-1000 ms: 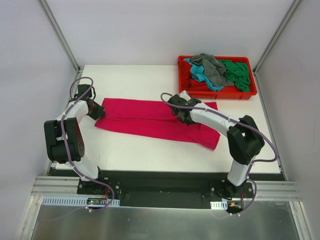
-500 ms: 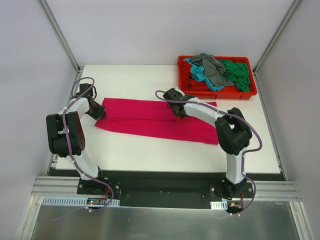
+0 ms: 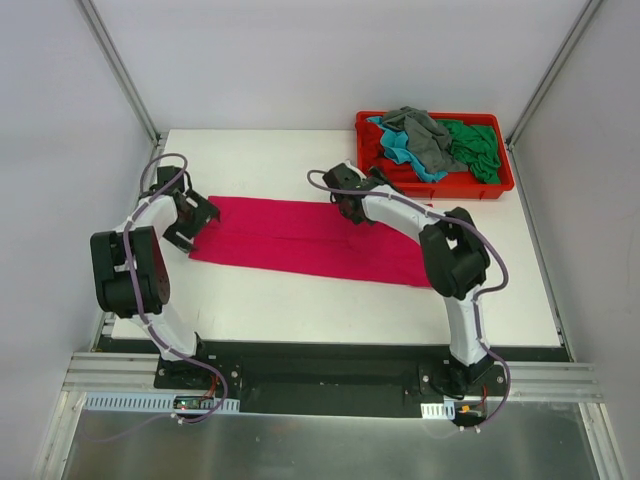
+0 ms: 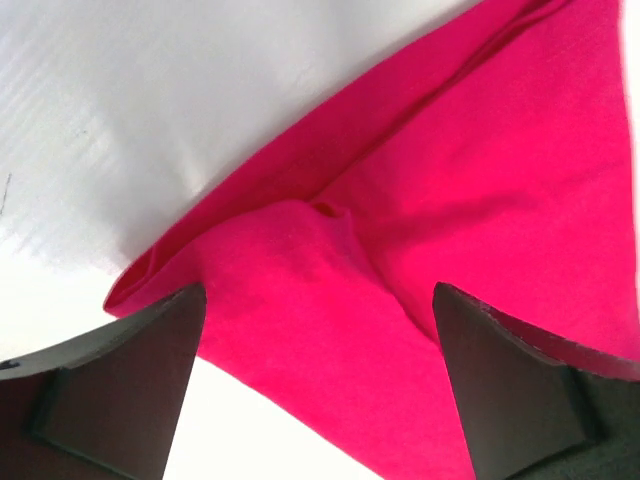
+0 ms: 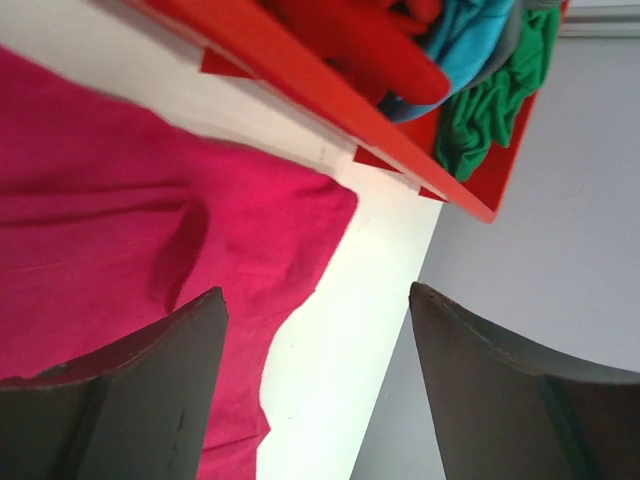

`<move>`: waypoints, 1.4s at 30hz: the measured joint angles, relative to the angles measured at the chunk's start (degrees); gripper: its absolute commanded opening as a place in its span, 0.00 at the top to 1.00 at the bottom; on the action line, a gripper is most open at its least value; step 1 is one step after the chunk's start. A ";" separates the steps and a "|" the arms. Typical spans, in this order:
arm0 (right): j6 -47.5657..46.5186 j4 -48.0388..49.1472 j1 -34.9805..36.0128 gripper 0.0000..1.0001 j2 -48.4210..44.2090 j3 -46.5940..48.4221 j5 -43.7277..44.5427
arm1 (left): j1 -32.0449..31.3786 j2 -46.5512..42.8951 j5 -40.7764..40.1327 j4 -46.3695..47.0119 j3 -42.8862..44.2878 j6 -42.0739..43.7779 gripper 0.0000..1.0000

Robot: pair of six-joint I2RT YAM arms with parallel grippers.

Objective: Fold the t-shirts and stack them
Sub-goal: Fold the other side of the tshirt into a rectangle, then rotate the tshirt 90 degrees

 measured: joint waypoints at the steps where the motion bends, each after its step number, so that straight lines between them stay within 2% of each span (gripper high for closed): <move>1: 0.02 0.35 -0.24 0.18 0.04 0.33 0.63 | 0.00 -0.66 -0.24 -0.44 0.00 0.02 0.01; 2: 0.17 0.50 -0.57 0.16 0.02 0.57 1.38 | 0.00 -1.51 -0.31 -0.70 0.00 -0.22 0.01; 5: 1.86 0.94 -1.36 0.03 -0.68 0.39 2.29 | 0.00 -5.33 -0.48 -1.20 -0.02 -0.20 0.01; 10: 10.45 -0.50 -2.05 0.04 -8.31 -6.54 -2.38 | -0.04 -10.05 -0.09 -1.25 0.04 0.09 0.01; 13: 16.85 -1.51 -2.60 0.04 -14.73 -11.61 -10.78 | -0.87 -9.33 1.38 -1.84 1.42 0.57 0.01; 17: 25.44 1.81 -5.01 0.04 -20.85 -18.95 -28.70 | -4.72 -3.91 4.13 -2.36 7.43 1.88 0.01; 22: 30.91 5.46 -8.24 0.04 -16.65 -20.06 -41.79 | -8.72 5.60 9.03 -1.36 16.41 3.93 0.01; 25: 32.61 7.45 -9.90 0.04 -11.96 -18.14 -45.83 | -9.29 8.96 10.03 -0.92 17.51 4.44 0.01; 29: 33.75 9.66 -12.04 0.04 -8.17 -16.02 -46.16 | -9.25 10.82 9.31 -1.81 17.42 4.96 0.01; 33: 33.59 11.63 -14.03 0.04 -7.34 -13.42 -41.99 | -8.59 10.88 7.82 -1.81 15.85 5.64 0.01; 38: 33.07 13.20 -15.15 0.04 -7.80 -12.41 -34.99 | -8.13 10.86 6.10 -1.97 11.02 5.92 0.01; 42: 32.85 13.18 -15.08 0.04 -9.03 -12.68 -33.29 | -7.78 7.63 4.61 -0.35 6.51 5.84 0.01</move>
